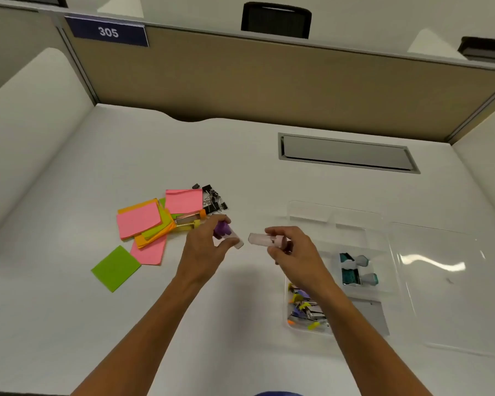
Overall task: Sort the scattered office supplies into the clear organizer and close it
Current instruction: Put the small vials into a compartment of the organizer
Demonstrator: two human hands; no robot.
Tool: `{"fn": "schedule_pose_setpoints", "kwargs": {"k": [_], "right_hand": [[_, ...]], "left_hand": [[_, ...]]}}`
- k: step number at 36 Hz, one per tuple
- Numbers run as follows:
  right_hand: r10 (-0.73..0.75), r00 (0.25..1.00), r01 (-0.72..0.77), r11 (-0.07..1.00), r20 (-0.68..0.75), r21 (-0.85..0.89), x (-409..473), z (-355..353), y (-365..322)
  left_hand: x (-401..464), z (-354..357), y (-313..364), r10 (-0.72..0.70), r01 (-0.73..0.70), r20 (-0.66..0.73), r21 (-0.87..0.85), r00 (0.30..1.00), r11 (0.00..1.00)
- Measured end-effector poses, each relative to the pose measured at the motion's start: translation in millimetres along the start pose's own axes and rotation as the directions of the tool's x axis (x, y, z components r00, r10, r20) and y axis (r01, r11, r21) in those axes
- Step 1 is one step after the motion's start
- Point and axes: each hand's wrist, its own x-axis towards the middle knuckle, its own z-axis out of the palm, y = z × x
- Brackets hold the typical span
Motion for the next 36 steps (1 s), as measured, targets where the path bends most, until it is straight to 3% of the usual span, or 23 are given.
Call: {"fn": "schedule_pose_setpoints", "kwargs": {"k": [7, 14, 21, 27, 36], "right_hand": [[0.039, 0.987, -0.034, 0.999, -0.156, 0.035, -10.5, -63.8, 10.5], [-0.005, 0.963, -0.042, 0.985, -0.271, -0.165, -12.0, -102.2, 31.6], [-0.069, 0.981, -0.019, 0.896, -0.183, -0.443, -7.5, -113.6, 42.1], [-0.092, 0.990, 0.006, 0.785, -0.106, -0.620, -2.6, -109.9, 44.3], [-0.098, 0.992, 0.123, 0.589, 0.081, -0.799, 6.8, -89.4, 58.9]], "left_hand": [[-4.9, 45.9, 32.4, -0.049, 0.060, 0.094, -0.121, 0.994, 0.991], [-11.2, 90.7, 50.8, -0.007, 0.020, 0.233, -0.053, 0.973, 0.998], [-14.1, 126.4, 61.5, 0.008, -0.074, 0.369, 0.165, 0.929, 0.983], [-10.0, 150.2, 62.7, -0.001, -0.224, 0.444, 0.454, 0.896, 0.863], [-12.3, 161.7, 51.5, 0.001, -0.315, 0.476, 0.580, 0.879, 0.751]]}}
